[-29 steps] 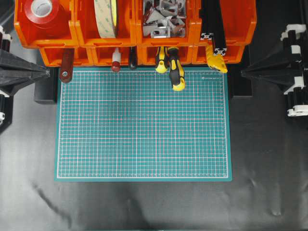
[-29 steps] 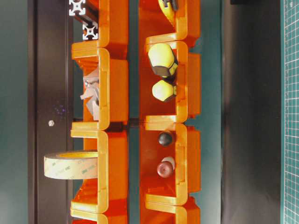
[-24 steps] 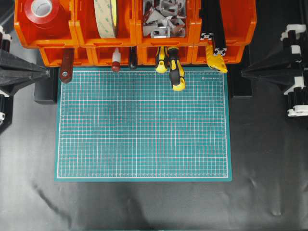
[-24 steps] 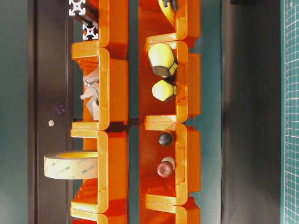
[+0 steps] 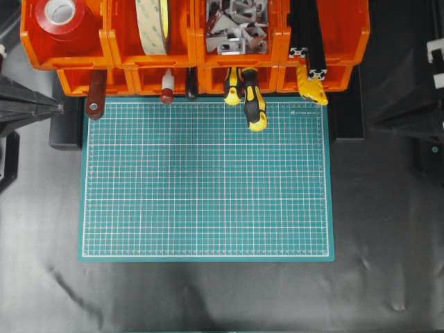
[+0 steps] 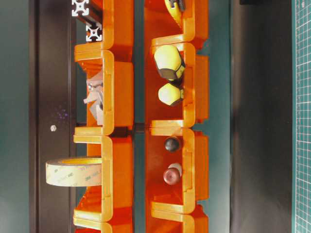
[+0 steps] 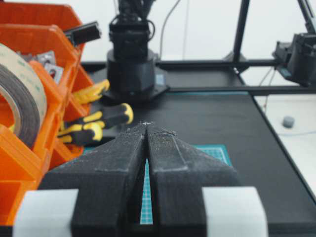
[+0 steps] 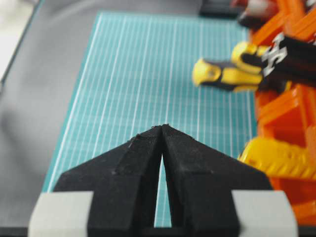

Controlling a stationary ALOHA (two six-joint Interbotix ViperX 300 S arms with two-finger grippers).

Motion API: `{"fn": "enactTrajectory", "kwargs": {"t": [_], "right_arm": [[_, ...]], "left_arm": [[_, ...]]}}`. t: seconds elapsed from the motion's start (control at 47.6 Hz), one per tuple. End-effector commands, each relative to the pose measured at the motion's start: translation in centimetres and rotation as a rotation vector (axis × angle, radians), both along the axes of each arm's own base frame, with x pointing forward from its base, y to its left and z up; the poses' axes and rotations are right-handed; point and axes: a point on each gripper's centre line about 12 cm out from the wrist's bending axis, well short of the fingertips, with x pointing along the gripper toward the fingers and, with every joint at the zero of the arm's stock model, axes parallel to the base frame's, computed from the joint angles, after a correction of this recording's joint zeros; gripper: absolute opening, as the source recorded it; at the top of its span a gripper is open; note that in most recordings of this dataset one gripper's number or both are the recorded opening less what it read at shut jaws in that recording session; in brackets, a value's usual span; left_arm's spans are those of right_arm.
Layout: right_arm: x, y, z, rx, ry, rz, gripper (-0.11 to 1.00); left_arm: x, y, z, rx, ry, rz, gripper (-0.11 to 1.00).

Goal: Pick cutter from container rack with right arm.
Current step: 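Move the right gripper toward the yellow utility knife on the rack, then close the right gripper around the yellow utility knife's handle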

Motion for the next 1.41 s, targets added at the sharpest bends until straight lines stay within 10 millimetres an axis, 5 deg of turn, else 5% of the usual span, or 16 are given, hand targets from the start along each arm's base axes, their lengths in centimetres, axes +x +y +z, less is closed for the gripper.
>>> {"fn": "enactTrajectory", "kwargs": {"t": [0.0,0.273,0.547,1.03,1.156,1.387], "right_arm": [[0.3,0.5,1.3,-0.030,0.067,0.028,0.00],[1.8,0.4,1.3,-0.258,0.307,0.029,0.00],[3.1,0.0,0.2,-0.505,0.444,-0.192,0.00],[3.5,2.8,-3.1,-0.661,0.458,-0.267,0.01],[3.6,2.8,-3.6,-0.681,0.454,-0.258,0.17],[4.1,2.3,-5.0,-0.765,0.426,-0.251,0.77]], "left_arm": [[-0.1,0.0,1.4,-0.001,-0.031,-0.001,0.00],[-0.2,-0.1,1.5,-0.006,-0.032,-0.003,0.00],[0.0,-0.5,1.2,-0.007,-0.020,-0.026,0.00],[-0.2,-0.5,1.1,-0.005,-0.007,-0.025,0.00],[-0.2,-0.5,1.0,-0.003,-0.004,-0.025,0.00],[-0.2,-0.5,0.9,-0.004,0.005,-0.025,0.00]]}}
